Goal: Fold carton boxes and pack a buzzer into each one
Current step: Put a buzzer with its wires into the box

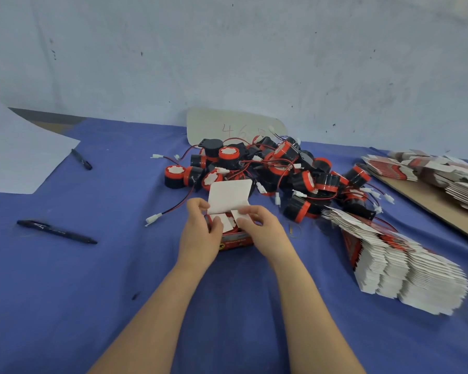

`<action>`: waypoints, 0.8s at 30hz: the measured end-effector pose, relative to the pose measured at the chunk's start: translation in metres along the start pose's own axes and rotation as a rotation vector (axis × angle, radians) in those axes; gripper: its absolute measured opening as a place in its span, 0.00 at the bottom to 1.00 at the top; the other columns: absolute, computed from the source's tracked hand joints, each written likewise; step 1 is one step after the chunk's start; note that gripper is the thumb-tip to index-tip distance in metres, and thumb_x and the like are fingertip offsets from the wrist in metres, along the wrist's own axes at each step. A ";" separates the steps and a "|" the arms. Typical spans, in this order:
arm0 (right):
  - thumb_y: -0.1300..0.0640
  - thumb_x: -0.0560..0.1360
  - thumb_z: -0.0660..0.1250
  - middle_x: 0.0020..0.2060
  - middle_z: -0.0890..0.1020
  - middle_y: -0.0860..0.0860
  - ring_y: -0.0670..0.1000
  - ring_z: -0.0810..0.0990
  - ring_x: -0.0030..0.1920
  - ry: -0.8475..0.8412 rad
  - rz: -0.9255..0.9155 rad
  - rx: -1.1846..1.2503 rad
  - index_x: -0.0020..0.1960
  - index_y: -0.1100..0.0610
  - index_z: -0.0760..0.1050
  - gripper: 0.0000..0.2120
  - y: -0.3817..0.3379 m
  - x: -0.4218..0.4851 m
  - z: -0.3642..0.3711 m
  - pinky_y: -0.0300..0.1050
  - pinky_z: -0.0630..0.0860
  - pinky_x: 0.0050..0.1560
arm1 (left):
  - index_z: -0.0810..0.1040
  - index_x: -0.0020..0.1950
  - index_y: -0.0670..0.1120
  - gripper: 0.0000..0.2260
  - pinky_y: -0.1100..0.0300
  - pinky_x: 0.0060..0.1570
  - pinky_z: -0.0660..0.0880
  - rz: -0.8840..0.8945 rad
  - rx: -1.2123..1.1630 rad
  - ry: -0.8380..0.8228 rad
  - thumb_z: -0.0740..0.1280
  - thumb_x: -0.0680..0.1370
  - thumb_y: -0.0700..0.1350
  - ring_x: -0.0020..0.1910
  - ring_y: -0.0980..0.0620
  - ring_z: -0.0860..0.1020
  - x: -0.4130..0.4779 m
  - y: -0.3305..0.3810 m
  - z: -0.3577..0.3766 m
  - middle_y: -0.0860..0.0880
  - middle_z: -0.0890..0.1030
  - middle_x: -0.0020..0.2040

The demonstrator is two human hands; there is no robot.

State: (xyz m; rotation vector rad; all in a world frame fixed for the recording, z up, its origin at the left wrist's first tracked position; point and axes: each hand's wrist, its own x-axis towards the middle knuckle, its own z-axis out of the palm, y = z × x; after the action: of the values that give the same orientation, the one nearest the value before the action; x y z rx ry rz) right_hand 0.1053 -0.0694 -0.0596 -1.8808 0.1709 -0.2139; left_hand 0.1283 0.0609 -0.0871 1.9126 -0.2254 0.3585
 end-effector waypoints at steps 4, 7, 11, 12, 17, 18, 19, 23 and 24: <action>0.60 0.76 0.67 0.44 0.81 0.49 0.43 0.77 0.41 0.009 -0.016 -0.021 0.46 0.55 0.80 0.03 -0.001 0.000 -0.003 0.24 0.70 0.33 | 0.62 0.57 0.53 0.13 0.67 0.33 0.71 0.018 -0.112 -0.043 0.61 0.80 0.37 0.40 0.56 0.77 0.002 0.004 -0.004 0.60 0.74 0.47; 0.60 0.76 0.68 0.42 0.81 0.47 0.41 0.77 0.40 -0.004 0.007 0.023 0.46 0.54 0.81 0.03 -0.001 -0.001 -0.005 0.23 0.69 0.32 | 0.72 0.61 0.50 0.13 0.60 0.48 0.75 -0.007 -0.139 -0.144 0.58 0.81 0.36 0.53 0.50 0.78 0.005 0.004 -0.011 0.50 0.78 0.56; 0.61 0.75 0.69 0.38 0.83 0.47 0.38 0.79 0.35 -0.019 0.002 0.038 0.42 0.52 0.81 0.06 0.000 0.000 -0.007 0.25 0.71 0.32 | 0.79 0.49 0.52 0.14 0.64 0.50 0.74 -0.106 -0.210 -0.226 0.56 0.81 0.38 0.49 0.54 0.76 0.009 0.009 -0.021 0.51 0.78 0.51; 0.62 0.75 0.68 0.36 0.83 0.45 0.38 0.79 0.35 -0.021 -0.003 0.028 0.40 0.50 0.81 0.09 0.000 0.000 -0.009 0.25 0.71 0.32 | 0.79 0.45 0.52 0.12 0.65 0.46 0.73 -0.147 -0.226 -0.251 0.58 0.81 0.40 0.46 0.54 0.76 0.010 0.012 -0.022 0.51 0.78 0.47; 0.63 0.77 0.64 0.45 0.86 0.52 0.54 0.82 0.52 -0.145 0.064 0.042 0.48 0.57 0.83 0.09 0.000 -0.003 -0.019 0.48 0.78 0.58 | 0.74 0.47 0.54 0.03 0.59 0.54 0.69 0.098 0.121 -0.230 0.64 0.78 0.53 0.54 0.53 0.71 0.003 0.009 -0.018 0.54 0.75 0.52; 0.65 0.77 0.62 0.48 0.85 0.55 0.56 0.82 0.55 -0.190 0.074 0.087 0.51 0.59 0.82 0.11 0.001 -0.003 -0.023 0.52 0.76 0.61 | 0.74 0.50 0.56 0.02 0.56 0.58 0.67 0.116 0.186 -0.240 0.64 0.78 0.52 0.56 0.51 0.68 0.002 0.007 -0.018 0.54 0.74 0.55; 0.67 0.77 0.62 0.51 0.84 0.57 0.57 0.81 0.57 -0.225 0.090 0.150 0.55 0.60 0.81 0.12 0.002 -0.003 -0.028 0.53 0.74 0.63 | 0.74 0.53 0.56 0.04 0.54 0.61 0.64 0.128 0.225 -0.247 0.64 0.79 0.51 0.59 0.51 0.67 0.003 0.006 -0.017 0.54 0.73 0.57; 0.70 0.76 0.59 0.56 0.82 0.52 0.52 0.80 0.59 -0.263 0.168 0.318 0.64 0.52 0.72 0.21 0.004 -0.006 -0.042 0.49 0.73 0.64 | 0.76 0.64 0.54 0.13 0.58 0.63 0.65 0.199 0.272 -0.305 0.61 0.81 0.48 0.63 0.54 0.65 0.007 0.004 -0.018 0.55 0.69 0.58; 0.70 0.76 0.58 0.58 0.81 0.51 0.51 0.79 0.59 -0.287 0.150 0.274 0.64 0.49 0.71 0.23 0.005 -0.007 -0.043 0.49 0.72 0.65 | 0.76 0.65 0.52 0.13 0.62 0.60 0.68 0.192 0.230 -0.336 0.60 0.82 0.47 0.63 0.55 0.67 0.008 0.004 -0.018 0.56 0.69 0.59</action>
State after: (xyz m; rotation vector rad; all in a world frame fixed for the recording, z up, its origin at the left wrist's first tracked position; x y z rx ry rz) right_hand 0.0879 -0.1094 -0.0515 -1.5970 0.0806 0.1298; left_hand 0.1318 0.0760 -0.0753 2.1795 -0.6165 0.1932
